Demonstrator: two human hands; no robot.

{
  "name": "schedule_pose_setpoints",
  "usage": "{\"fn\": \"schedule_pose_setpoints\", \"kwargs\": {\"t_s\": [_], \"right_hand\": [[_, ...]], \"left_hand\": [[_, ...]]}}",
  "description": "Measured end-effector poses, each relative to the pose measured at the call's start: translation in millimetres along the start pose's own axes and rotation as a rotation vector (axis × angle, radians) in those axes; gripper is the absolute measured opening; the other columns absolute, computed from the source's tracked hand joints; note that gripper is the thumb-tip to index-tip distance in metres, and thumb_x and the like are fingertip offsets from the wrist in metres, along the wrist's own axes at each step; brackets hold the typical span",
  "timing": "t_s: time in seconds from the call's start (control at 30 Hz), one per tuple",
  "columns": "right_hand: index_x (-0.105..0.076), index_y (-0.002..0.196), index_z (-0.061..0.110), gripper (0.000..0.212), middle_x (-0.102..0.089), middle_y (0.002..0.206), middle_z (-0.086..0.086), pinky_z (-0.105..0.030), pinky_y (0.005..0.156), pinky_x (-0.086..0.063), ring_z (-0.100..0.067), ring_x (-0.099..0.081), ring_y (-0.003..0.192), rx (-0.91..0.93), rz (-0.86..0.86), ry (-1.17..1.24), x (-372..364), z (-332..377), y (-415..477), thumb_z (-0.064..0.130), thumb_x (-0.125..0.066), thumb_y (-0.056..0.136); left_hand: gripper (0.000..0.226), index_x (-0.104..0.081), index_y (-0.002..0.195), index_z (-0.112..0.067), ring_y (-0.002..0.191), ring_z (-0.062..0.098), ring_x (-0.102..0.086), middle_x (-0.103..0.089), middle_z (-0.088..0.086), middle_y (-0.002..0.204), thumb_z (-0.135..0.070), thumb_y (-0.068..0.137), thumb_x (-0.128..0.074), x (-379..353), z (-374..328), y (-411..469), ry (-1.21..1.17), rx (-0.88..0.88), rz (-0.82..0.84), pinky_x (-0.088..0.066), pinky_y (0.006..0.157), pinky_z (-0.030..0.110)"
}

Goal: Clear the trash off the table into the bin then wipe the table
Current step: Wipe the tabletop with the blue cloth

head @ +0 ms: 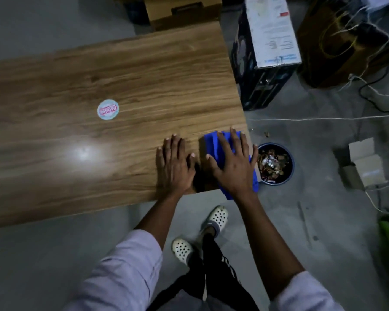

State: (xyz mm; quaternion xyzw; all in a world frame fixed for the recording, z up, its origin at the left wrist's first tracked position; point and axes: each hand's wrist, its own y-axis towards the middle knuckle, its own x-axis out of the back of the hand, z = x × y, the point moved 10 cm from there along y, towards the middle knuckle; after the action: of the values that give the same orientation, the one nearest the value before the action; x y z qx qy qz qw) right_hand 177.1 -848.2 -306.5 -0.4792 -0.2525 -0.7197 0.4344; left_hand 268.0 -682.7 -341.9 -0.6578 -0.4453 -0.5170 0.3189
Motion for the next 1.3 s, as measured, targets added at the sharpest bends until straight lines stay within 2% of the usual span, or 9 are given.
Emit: {"fn": "schedule_pose_setpoints", "kwargs": {"t_s": [0.13, 0.23, 0.53, 0.6, 0.77, 0.93, 1.07, 1.3], "right_hand": [[-0.023, 0.160, 0.040, 0.069, -0.013, 0.171, 0.004, -0.063, 0.122, -0.006, -0.024, -0.003, 0.158, 0.047, 0.036, -0.099, -32, -8, 5, 0.067, -0.033, 0.098], [-0.014, 0.161, 0.039, 0.069, -0.009, 0.171, 0.002, -0.061, 0.123, -0.005, -0.024, 0.001, 0.158, 0.054, 0.028, -0.157, -42, -13, 5, 0.067, -0.031, 0.100], [-0.028, 0.160, 0.027, 0.073, -0.017, 0.168, -0.011, -0.052, 0.126, -0.008, -0.026, -0.004, 0.158, 0.051, -0.037, -0.092, -31, -14, -16, 0.067, -0.034, 0.099], [-0.024, 0.161, 0.028, 0.074, -0.018, 0.169, -0.009, -0.052, 0.126, -0.007, -0.025, -0.001, 0.158, 0.098, -0.001, -0.134, -36, -17, -27, 0.070, -0.029, 0.100], [-0.011, 0.163, 0.034, 0.073, -0.002, 0.172, -0.003, -0.049, 0.127, 0.001, -0.022, 0.013, 0.157, 0.074, 0.033, -0.098, -37, -26, -28, 0.070, -0.026, 0.101], [-0.009, 0.163, 0.033, 0.074, -0.002, 0.171, -0.005, -0.051, 0.127, -0.004, -0.024, 0.011, 0.157, 0.022, 0.020, -0.122, -36, -31, -20, 0.070, -0.022, 0.100], [-0.004, 0.163, 0.034, 0.075, 0.002, 0.171, -0.004, -0.049, 0.127, -0.001, -0.024, 0.012, 0.157, -0.022, 0.033, -0.148, -38, -32, -12, 0.071, -0.020, 0.099], [-0.008, 0.163, 0.033, 0.075, -0.003, 0.171, -0.006, -0.051, 0.126, -0.001, -0.027, 0.007, 0.157, -0.072, 0.003, -0.149, -41, -27, 3, 0.070, -0.019, 0.099]], "left_hand": [[0.062, -0.028, 0.159, -0.018, 0.156, 0.026, -0.013, -0.019, 0.007, 0.168, -0.048, 0.105, -0.029, -12, -1, -6, 0.127, -0.029, 0.015, -0.015, 0.124, 0.053], [0.063, -0.024, 0.160, -0.020, 0.157, 0.025, -0.010, -0.015, 0.006, 0.169, -0.049, 0.104, -0.026, -14, -1, -3, 0.118, -0.006, 0.034, -0.013, 0.124, 0.053], [0.066, -0.025, 0.160, -0.017, 0.156, 0.026, -0.012, -0.016, 0.007, 0.169, -0.052, 0.104, -0.026, -7, 0, -12, 0.156, -0.074, 0.028, -0.014, 0.124, 0.051], [0.066, -0.024, 0.160, -0.017, 0.156, 0.026, -0.012, -0.016, 0.007, 0.169, -0.052, 0.104, -0.026, -5, 1, -16, 0.157, -0.089, 0.015, -0.014, 0.124, 0.051], [0.066, -0.024, 0.160, -0.018, 0.156, 0.025, -0.012, -0.017, 0.007, 0.169, -0.052, 0.104, -0.027, -4, 3, -17, 0.134, -0.084, 0.013, -0.013, 0.125, 0.050], [0.066, -0.029, 0.159, -0.020, 0.156, 0.023, -0.013, -0.020, 0.005, 0.168, -0.053, 0.102, -0.031, -4, 5, -16, 0.090, -0.078, 0.005, -0.012, 0.125, 0.048], [0.066, -0.031, 0.158, -0.021, 0.156, 0.023, -0.015, -0.022, 0.004, 0.168, -0.053, 0.101, -0.034, -4, 6, -15, 0.064, -0.070, -0.010, -0.013, 0.125, 0.048], [0.066, -0.028, 0.159, -0.022, 0.156, 0.021, -0.012, -0.019, 0.003, 0.168, -0.055, 0.102, -0.030, -6, 6, -15, 0.062, -0.063, -0.017, -0.011, 0.126, 0.047]]}}
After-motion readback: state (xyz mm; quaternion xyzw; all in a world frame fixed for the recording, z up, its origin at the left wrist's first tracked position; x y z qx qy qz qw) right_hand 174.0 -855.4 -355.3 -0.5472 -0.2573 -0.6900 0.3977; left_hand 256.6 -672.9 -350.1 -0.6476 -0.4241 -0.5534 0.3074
